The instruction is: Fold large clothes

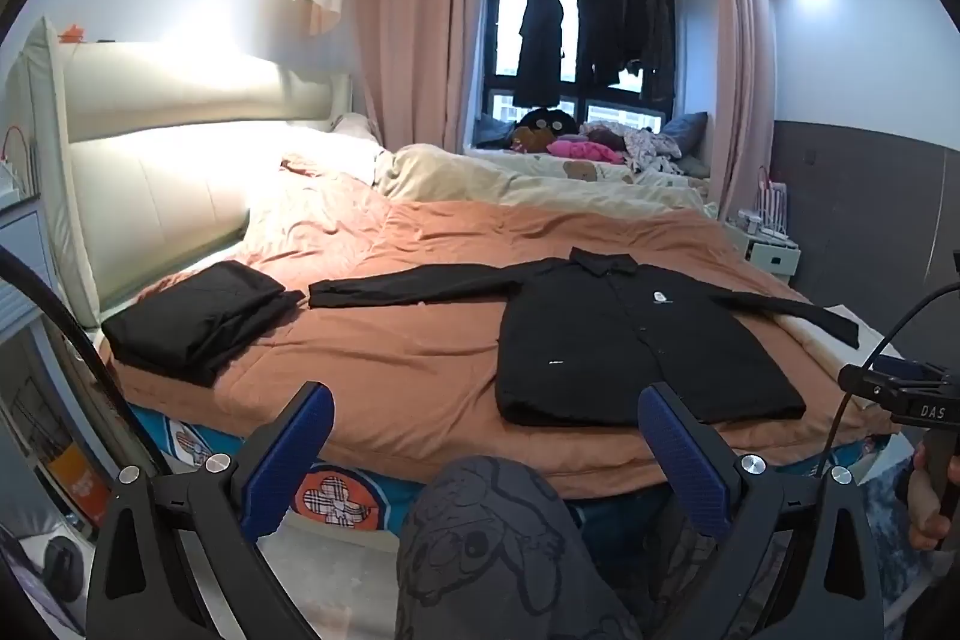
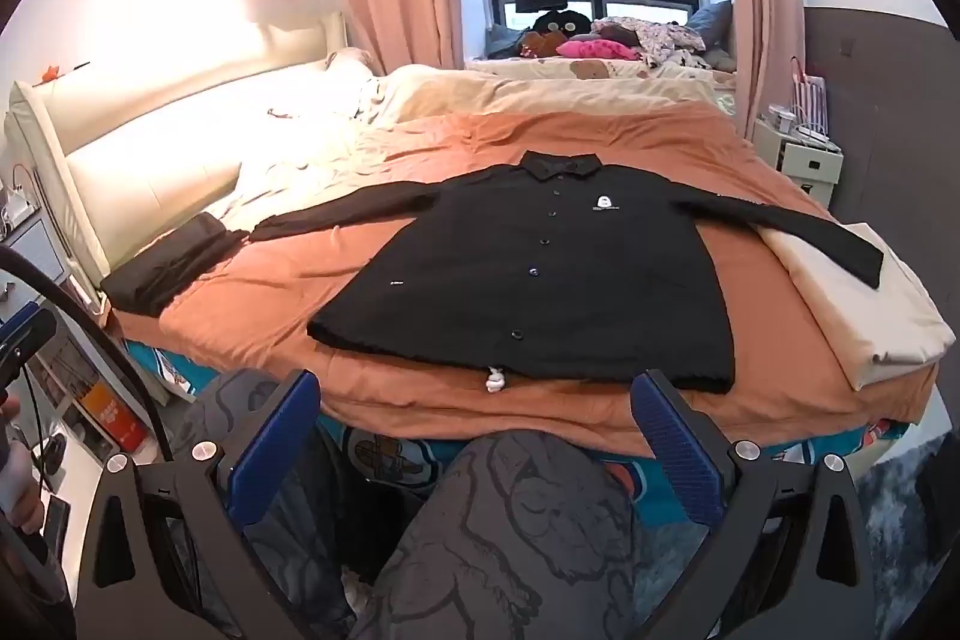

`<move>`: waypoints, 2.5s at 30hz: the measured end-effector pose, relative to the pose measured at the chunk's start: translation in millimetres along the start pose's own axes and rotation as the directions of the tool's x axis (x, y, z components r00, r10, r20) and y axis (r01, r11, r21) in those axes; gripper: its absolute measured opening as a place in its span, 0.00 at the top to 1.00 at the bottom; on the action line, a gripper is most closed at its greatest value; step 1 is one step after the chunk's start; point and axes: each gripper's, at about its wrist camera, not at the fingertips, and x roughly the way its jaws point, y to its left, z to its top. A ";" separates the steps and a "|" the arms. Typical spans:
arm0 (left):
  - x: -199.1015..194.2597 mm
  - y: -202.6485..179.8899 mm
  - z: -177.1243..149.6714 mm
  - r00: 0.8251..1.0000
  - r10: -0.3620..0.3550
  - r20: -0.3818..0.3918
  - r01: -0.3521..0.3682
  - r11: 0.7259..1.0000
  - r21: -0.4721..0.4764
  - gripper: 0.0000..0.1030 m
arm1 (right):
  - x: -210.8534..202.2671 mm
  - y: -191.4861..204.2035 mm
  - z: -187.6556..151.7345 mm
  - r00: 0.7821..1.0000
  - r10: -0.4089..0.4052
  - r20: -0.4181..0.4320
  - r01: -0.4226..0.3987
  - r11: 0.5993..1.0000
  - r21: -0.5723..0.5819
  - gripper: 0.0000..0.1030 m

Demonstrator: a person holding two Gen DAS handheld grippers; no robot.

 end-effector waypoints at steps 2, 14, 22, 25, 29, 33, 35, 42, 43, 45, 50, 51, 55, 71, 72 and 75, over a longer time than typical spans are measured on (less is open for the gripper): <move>-8.4 1.2 -1.6 0.999 -0.027 0.042 0.027 1.000 0.001 0.01 | 0.3 -0.1 0.1 1.000 0.001 0.007 -0.001 1.000 -0.003 0.00; -24.7 -14.9 0.6 0.999 -0.029 0.037 0.028 1.000 0.013 0.01 | -9.1 -1.1 -1.4 0.999 0.010 0.031 -0.010 1.000 -0.002 0.00; -27.0 -24.8 -3.3 0.999 -0.031 0.039 0.031 0.999 0.008 0.01 | -11.1 -1.8 -2.5 1.000 0.006 0.027 -0.006 1.000 0.004 0.00; -27.8 -28.6 -4.3 0.998 -0.034 0.046 0.035 0.999 -0.006 0.01 | -12.5 -1.7 -3.0 1.000 0.004 0.027 -0.004 1.000 0.001 0.00; -23.8 -10.0 1.9 0.999 -0.036 0.029 0.037 0.999 -0.012 0.01 | -16.7 -3.5 -0.2 1.000 -0.001 0.027 0.001 1.000 0.001 0.00; -22.9 -9.9 0.5 0.999 -0.032 0.024 0.033 0.999 -0.012 0.01 | -20.4 -6.3 2.0 0.999 -0.001 0.041 0.000 1.000 0.020 0.00; -23.0 -9.2 0.7 0.999 -0.029 0.024 0.029 0.999 -0.013 0.01 | -21.0 -7.3 1.8 0.999 -0.001 0.044 0.000 1.000 0.024 0.00; -21.5 -10.5 5.5 0.999 -0.020 0.035 0.021 1.000 -0.021 0.01 | -18.0 -6.8 5.7 0.999 0.006 0.037 -0.006 1.000 0.014 0.00; -21.4 -10.6 6.4 0.999 -0.020 0.036 0.021 1.000 -0.022 0.01 | -17.7 -6.6 6.8 0.999 0.008 0.038 -0.008 1.000 0.013 0.00; -21.3 -10.7 7.8 0.999 -0.019 0.037 0.020 1.000 -0.023 0.01 | -18.8 -8.0 6.1 0.999 0.006 0.042 -0.007 1.000 0.016 0.00; -24.4 -10.5 3.3 0.999 -0.022 0.042 0.022 1.000 -0.018 0.01 | -18.5 -9.3 1.7 0.999 0.009 0.046 -0.010 1.000 0.027 0.00; -24.6 -10.7 2.9 0.999 -0.021 0.041 0.022 1.000 -0.018 0.01 | -18.1 -9.4 1.5 0.999 0.010 0.044 -0.011 1.000 0.029 0.00; -25.5 -10.5 4.0 0.999 -0.022 0.039 0.023 0.999 -0.022 0.01 | -17.7 -8.8 -0.9 0.999 0.008 0.041 -0.009 1.000 0.024 0.00; -20.3 -7.3 4.4 0.999 -0.020 0.033 0.021 1.000 -0.023 0.01 | -12.1 -7.5 5.9 0.999 0.016 0.038 -0.017 1.000 0.026 0.00; -19.8 -7.5 4.5 0.999 -0.020 0.034 0.020 1.000 -0.023 0.01 | -11.9 -7.5 6.0 0.999 0.016 0.039 -0.017 1.000 0.024 0.00; -20.6 -6.8 4.4 0.999 -0.020 0.034 0.021 0.999 -0.024 0.01 | -11.2 -9.0 6.0 0.999 0.013 0.038 -0.015 1.000 0.028 0.00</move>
